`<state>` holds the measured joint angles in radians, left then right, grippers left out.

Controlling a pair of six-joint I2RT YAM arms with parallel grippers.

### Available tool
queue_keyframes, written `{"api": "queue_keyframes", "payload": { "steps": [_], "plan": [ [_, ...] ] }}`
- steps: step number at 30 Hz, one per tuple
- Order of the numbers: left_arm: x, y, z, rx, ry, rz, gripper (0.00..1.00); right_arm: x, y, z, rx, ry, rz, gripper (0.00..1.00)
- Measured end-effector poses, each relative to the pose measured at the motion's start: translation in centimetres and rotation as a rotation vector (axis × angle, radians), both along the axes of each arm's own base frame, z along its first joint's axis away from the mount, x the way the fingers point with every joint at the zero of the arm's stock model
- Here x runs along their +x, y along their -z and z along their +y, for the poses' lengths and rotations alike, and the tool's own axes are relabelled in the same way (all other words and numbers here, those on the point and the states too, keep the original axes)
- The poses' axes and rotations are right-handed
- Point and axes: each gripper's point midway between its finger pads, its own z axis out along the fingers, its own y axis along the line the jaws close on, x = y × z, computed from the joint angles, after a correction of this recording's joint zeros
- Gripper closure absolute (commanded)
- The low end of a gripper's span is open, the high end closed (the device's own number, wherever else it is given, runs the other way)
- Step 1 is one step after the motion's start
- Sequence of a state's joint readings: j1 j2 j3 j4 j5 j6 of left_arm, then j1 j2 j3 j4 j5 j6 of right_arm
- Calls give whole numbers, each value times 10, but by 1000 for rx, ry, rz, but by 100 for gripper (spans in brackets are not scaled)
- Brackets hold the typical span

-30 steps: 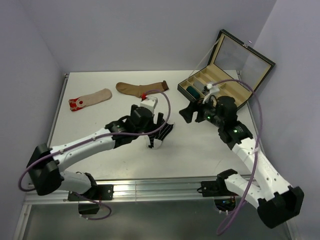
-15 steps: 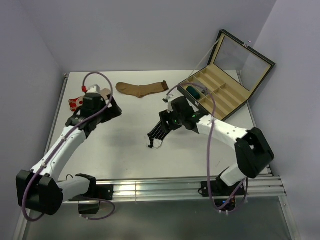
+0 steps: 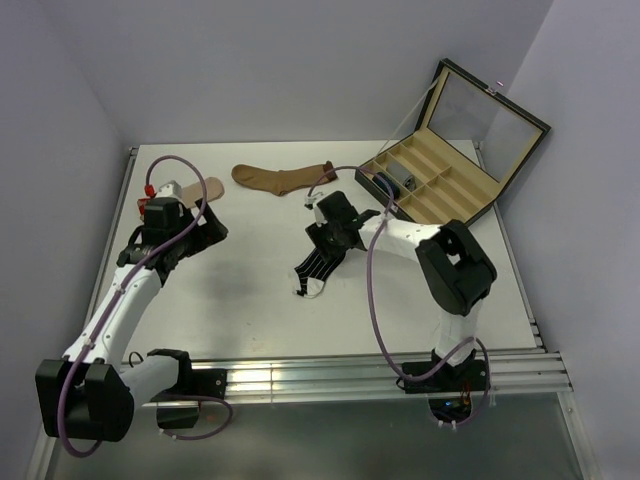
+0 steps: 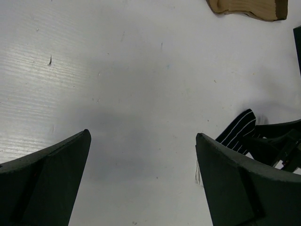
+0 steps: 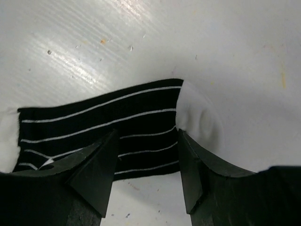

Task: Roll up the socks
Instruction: Roll the sock at the center of the board.

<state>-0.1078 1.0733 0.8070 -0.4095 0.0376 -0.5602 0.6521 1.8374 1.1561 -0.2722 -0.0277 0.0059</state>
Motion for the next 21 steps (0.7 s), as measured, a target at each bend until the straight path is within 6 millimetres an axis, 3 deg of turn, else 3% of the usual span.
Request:
{"api": "queue_keyframes", "payload": {
  "steps": [5, 12, 17, 21],
  "plan": [
    [2, 0, 3, -8, -6, 0, 1, 14, 8, 3, -60, -20, 2, 40],
    [2, 0, 4, -16, -6, 0, 2, 21, -18, 10, -57, -2, -68, 34],
    [2, 0, 4, -27, -2, 0, 2, -11, -56, 54, 26, -51, -129, 30],
    [2, -1, 3, -32, 0, 0, 2, -47, -59, 87, 44, -111, -128, 30]
  ]
}}
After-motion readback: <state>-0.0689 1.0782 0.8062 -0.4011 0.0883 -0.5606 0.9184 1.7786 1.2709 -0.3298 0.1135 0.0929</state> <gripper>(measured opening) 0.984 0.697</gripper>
